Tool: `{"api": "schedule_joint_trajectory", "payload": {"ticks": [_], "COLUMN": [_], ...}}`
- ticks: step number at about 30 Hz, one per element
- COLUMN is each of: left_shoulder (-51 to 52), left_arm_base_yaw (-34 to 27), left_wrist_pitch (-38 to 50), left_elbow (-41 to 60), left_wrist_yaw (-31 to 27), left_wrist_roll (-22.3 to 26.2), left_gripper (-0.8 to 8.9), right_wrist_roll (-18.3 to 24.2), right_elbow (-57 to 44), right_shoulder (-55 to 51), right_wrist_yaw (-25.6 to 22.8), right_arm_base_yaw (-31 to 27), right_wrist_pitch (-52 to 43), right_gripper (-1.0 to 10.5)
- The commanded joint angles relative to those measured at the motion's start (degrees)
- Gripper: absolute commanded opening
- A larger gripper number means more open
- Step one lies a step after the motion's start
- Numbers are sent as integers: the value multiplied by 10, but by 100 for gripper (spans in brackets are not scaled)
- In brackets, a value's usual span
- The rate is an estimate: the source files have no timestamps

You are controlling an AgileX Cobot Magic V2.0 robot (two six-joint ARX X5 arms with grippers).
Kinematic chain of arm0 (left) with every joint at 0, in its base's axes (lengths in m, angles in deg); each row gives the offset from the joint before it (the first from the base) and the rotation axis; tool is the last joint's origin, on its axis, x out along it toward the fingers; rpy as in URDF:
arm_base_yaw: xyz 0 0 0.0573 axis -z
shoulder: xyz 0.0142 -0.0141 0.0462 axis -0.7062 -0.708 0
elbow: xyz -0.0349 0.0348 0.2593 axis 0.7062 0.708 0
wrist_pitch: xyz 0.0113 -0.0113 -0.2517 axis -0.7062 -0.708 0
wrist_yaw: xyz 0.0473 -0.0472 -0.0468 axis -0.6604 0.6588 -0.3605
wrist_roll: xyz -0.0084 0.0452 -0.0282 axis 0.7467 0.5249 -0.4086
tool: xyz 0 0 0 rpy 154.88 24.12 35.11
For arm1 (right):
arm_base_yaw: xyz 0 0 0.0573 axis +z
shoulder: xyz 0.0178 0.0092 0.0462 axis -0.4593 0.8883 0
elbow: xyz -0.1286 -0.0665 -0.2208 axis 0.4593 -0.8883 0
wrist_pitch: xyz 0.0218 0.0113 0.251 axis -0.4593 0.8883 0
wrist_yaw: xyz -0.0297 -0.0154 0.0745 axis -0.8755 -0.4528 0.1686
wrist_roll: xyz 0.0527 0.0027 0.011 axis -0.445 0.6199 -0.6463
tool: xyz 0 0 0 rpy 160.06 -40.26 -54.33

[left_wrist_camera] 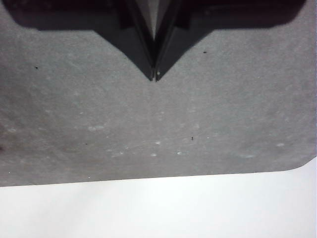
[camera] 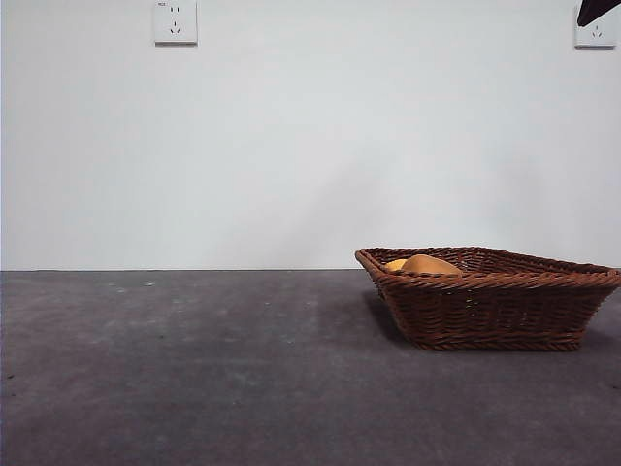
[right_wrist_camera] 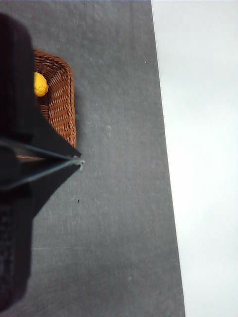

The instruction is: Help me put the vegetables on the table into the basket

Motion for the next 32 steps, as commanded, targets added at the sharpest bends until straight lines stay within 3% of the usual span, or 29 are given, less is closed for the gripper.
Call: {"api": "schedule_joint_trajectory", "payload": {"ticks": [1, 11, 19, 22, 32], "left_shoulder": [1, 0, -3, -4, -6], "left_arm_base_yaw": [-2, -2, -2, -2, -2], "left_wrist_pitch": [2, 2, 2, 2, 2], "left_elbow": [6, 6, 6, 6, 6], "left_wrist_yaw": [0, 0, 0, 0, 0], "left_wrist_roll": [-3, -3, -3, -3, -3], "left_gripper": [-4, -4, -4, -4, -4], "right_wrist_roll": [-5, -5, -4, -4, -4], "right_elbow": [-3, -3, -3, -3, -3], "right_shoulder": [2, 2, -17, -54, -259], "right_wrist_yaw": [-1, 2, -90, -117, -118], "right_arm_base_yaw": [0, 0, 0, 19, 53], "right_wrist_pitch": [-2, -2, 16, 37, 65], "right_gripper": [1, 1, 1, 1, 1]}}
